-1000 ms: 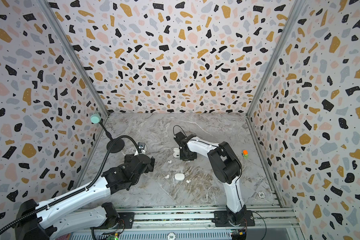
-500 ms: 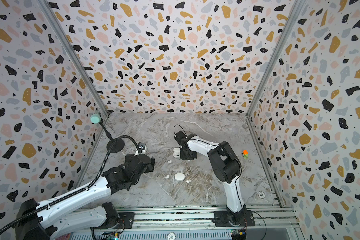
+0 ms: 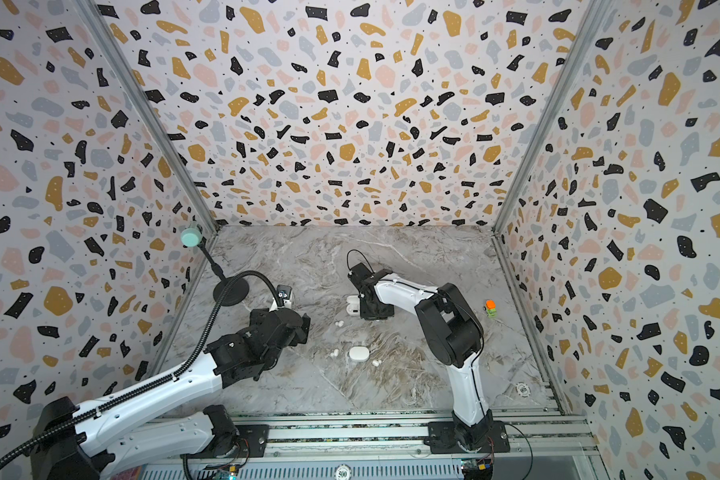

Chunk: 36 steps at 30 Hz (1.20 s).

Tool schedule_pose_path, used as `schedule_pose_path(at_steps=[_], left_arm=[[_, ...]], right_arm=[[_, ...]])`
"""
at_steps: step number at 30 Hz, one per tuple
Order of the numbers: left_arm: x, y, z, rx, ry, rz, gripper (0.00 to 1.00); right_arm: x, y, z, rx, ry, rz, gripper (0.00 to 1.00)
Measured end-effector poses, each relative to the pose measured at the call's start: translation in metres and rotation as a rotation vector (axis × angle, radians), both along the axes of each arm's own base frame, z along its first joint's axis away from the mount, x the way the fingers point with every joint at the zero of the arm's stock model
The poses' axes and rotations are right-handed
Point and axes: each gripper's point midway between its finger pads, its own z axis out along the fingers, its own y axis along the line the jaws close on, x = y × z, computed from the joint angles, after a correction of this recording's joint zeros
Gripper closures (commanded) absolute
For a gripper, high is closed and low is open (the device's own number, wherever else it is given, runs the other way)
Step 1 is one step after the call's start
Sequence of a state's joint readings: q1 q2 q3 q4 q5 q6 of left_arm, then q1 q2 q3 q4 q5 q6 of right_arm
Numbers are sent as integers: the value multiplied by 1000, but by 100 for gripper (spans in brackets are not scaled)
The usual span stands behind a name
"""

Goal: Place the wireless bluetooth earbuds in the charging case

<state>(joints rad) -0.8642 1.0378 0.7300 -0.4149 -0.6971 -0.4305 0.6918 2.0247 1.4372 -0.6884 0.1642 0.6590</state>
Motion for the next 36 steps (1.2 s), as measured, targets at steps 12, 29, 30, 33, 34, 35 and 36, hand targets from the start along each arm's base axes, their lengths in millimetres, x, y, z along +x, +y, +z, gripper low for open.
schedule_pose_path(at_steps=[12,29,30,33,34,35,36], left_arm=[[0,0,0,-1,1,-1,0],[-7,6,9,-23,-8,-9,0],[-7,5,9,-27,-9,-11,0],[-7,4,8,-32,-6,-16,0],[-8,4,6,-32,-2,-19,0],[-8,3,5,-32,0,-20,0],[-8,3,4,-32,3,-22,0]], right_arm=[[-6,14,47,22,-132,60,80],[-17,46,97,74,-295,202,80],[-16,48,98,77,-302,208,80],[-14,50,100,82,-314,221,80],[-14,51,100,84,-318,224,80],[-13,52,101,85,-323,230,80],[-12,53,101,87,-326,232,80]])
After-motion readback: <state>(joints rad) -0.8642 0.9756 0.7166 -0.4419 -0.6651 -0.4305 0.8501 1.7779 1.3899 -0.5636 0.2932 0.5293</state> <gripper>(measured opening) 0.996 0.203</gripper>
